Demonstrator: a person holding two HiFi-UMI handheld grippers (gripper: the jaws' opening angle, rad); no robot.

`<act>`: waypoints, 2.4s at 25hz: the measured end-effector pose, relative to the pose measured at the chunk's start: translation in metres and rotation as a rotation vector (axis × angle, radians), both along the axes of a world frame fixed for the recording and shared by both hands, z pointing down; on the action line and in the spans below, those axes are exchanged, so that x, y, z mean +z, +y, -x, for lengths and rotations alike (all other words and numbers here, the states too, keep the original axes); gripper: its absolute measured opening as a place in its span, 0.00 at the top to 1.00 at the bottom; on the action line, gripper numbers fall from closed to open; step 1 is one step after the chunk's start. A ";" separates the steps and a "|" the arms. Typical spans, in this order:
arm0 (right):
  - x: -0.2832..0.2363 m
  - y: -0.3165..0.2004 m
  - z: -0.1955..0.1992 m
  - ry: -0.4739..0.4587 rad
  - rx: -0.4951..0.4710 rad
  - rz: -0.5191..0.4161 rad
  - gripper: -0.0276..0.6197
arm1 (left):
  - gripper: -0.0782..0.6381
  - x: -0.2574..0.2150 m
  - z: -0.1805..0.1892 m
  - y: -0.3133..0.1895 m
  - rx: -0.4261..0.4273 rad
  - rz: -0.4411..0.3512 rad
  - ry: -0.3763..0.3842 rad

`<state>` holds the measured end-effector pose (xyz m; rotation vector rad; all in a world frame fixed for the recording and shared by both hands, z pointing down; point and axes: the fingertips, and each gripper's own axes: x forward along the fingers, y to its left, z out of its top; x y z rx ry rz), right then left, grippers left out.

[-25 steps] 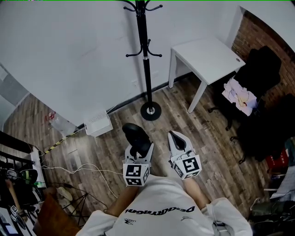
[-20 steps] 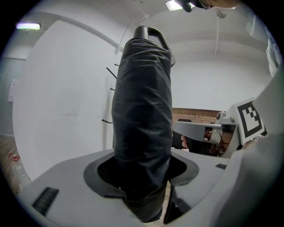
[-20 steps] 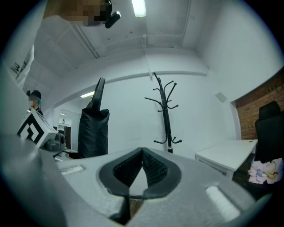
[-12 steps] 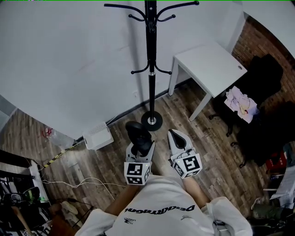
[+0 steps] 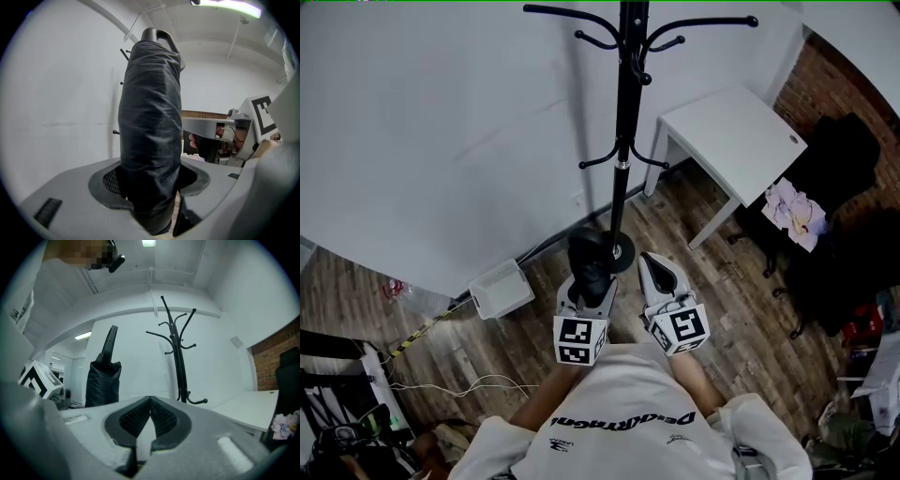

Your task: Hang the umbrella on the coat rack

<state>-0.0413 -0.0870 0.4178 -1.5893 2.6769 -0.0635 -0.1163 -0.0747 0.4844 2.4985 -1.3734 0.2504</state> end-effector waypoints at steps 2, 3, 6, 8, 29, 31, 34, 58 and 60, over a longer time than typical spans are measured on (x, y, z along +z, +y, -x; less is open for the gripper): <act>0.001 -0.008 0.002 0.010 0.011 0.004 0.96 | 0.54 0.006 0.003 -0.011 0.006 0.018 0.003; 0.003 -0.013 0.002 0.014 0.013 0.009 0.96 | 0.54 0.009 0.004 -0.017 0.006 0.030 0.006; 0.010 -0.030 -0.006 0.015 0.012 0.034 0.96 | 0.54 0.018 0.000 -0.038 0.001 0.070 0.002; 0.014 -0.043 -0.012 0.019 0.004 0.049 0.96 | 0.54 0.023 -0.003 -0.052 -0.008 0.087 -0.007; 0.036 -0.115 -0.037 0.016 -0.059 0.097 0.96 | 0.54 0.103 0.026 -0.189 -0.130 0.248 -0.142; 0.038 -0.118 -0.038 0.011 -0.052 0.104 0.96 | 0.54 0.111 0.030 -0.197 -0.134 0.270 -0.151; 0.042 -0.119 -0.032 0.019 -0.057 0.116 0.96 | 0.54 0.121 0.037 -0.208 -0.136 0.304 -0.162; 0.076 -0.141 -0.032 0.038 -0.061 0.189 0.96 | 0.54 0.188 0.037 -0.271 -0.029 0.467 -0.156; 0.080 -0.143 -0.033 0.033 -0.061 0.197 0.96 | 0.54 0.190 0.032 -0.274 -0.006 0.472 -0.143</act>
